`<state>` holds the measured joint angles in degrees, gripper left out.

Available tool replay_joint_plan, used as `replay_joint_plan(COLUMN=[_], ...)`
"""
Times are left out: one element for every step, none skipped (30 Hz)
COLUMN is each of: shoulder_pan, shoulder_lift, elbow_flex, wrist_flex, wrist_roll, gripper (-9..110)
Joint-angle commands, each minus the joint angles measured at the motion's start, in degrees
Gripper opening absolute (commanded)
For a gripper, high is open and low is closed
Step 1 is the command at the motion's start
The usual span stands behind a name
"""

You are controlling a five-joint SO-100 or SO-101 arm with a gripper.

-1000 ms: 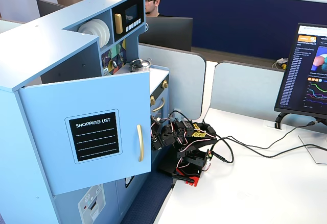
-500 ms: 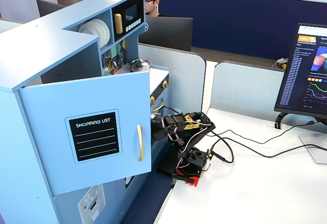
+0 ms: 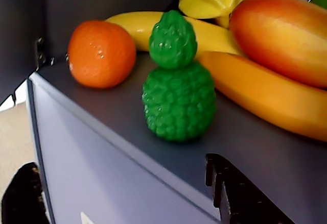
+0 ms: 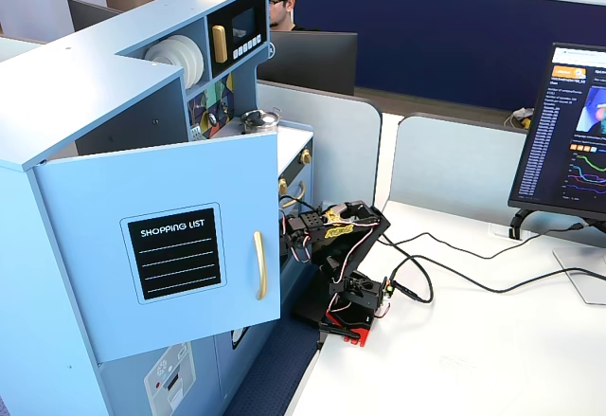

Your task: Pick up the green pineapple from the left cabinet and place it in the green recipient

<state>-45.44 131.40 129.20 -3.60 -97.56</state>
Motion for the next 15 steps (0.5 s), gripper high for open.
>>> replay_joint_plan(shoulder_pan=[1.0,1.1,1.1,1.1,1.1,1.3,1.6,1.8,2.2,2.5,2.5,2.7,2.9,3.0,3.1], shoulder_lift=[-2.9,-3.6,-4.5,-5.4,-6.3,-7.3,-8.4,-9.7,-11.2,-12.5,-13.8,-14.9,-16.0,-17.1,-18.0], elbow_flex=[-5.0,-5.4,-6.1,-6.6,-7.2,-7.9,-8.6,-9.2,-9.8,-10.5,-11.2,-11.5,-11.9,-12.5,-13.3], wrist_flex=[-6.1,-6.5,-6.3,-6.6,-7.0,-7.1,-7.1,-7.3,-7.8,-8.1,-8.5,-8.9,-9.4,-9.8,-10.0], wrist_roll=[0.8,0.7,0.4,0.4,0.3,0.5,0.5,0.8,0.9,0.9,1.0,1.1,0.8,0.7,1.1], gripper=[40,40,40,40,40,40,40,40,40,40,39,39,40,40,40])
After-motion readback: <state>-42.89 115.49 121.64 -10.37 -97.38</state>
